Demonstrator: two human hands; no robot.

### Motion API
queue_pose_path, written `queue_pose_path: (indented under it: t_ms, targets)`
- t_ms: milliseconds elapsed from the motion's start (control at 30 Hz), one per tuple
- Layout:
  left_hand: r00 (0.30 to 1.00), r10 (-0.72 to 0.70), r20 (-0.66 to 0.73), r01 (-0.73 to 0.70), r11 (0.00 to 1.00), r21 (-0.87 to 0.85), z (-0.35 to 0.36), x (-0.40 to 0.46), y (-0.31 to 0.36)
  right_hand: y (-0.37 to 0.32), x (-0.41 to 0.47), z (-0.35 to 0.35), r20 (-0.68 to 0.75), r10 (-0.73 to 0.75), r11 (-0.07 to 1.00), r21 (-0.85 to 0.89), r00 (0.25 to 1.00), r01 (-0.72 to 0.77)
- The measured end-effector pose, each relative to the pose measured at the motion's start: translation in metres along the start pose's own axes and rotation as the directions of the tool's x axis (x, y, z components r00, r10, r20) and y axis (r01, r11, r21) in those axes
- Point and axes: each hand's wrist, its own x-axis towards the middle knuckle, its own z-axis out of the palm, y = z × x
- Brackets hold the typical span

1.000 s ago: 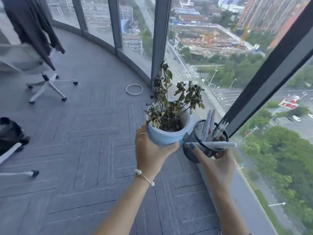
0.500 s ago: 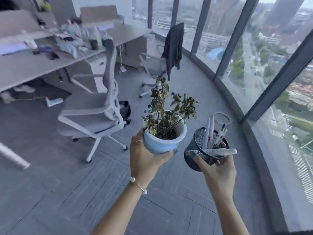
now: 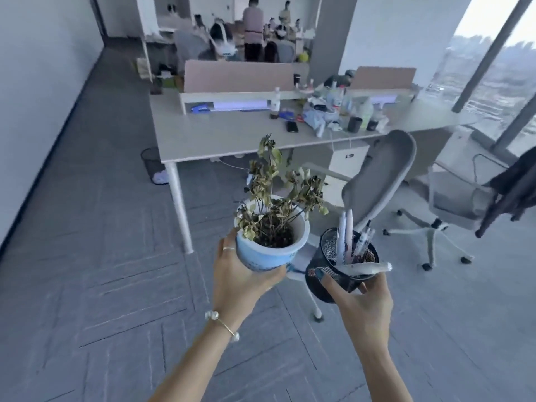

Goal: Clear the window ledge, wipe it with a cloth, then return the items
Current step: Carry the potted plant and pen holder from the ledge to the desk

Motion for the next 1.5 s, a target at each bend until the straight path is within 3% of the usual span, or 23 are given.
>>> queue_pose_path:
  t_ms: [167,400,667,933,1500]
  targets:
    - [0.985,-0.004,-0.171,0.015,0.998,0.063,-0.032,0.083,-0.029,-0.011,0.076,0.091,0.162,-0.081,0.997,-0.001,0.983,0.083]
    - [0.952,-0.024,-0.306,0.077,0.984,0.163,-0.085,0.188,-0.084,-0.026,0.146,0.217,0.295,-0.098,0.994,-0.017,0.950,0.108]
    - [0.956,-0.071,-0.286,0.117,0.982,0.148,-0.148,0.323,-0.150,-0.046,0.200,0.370,0.306,-0.069,0.998,0.015,0.949,0.068]
    - [0.967,-0.068,-0.245,0.111,0.980,0.167,-0.185,0.437,-0.192,-0.070,0.251,0.474,0.242,-0.028,1.000,0.008,0.970,0.027]
    - [0.974,-0.084,-0.212,0.100,0.993,0.066,-0.133,0.689,-0.286,-0.056,0.447,0.641,0.206,0.001,1.000,0.008,0.979,-0.003]
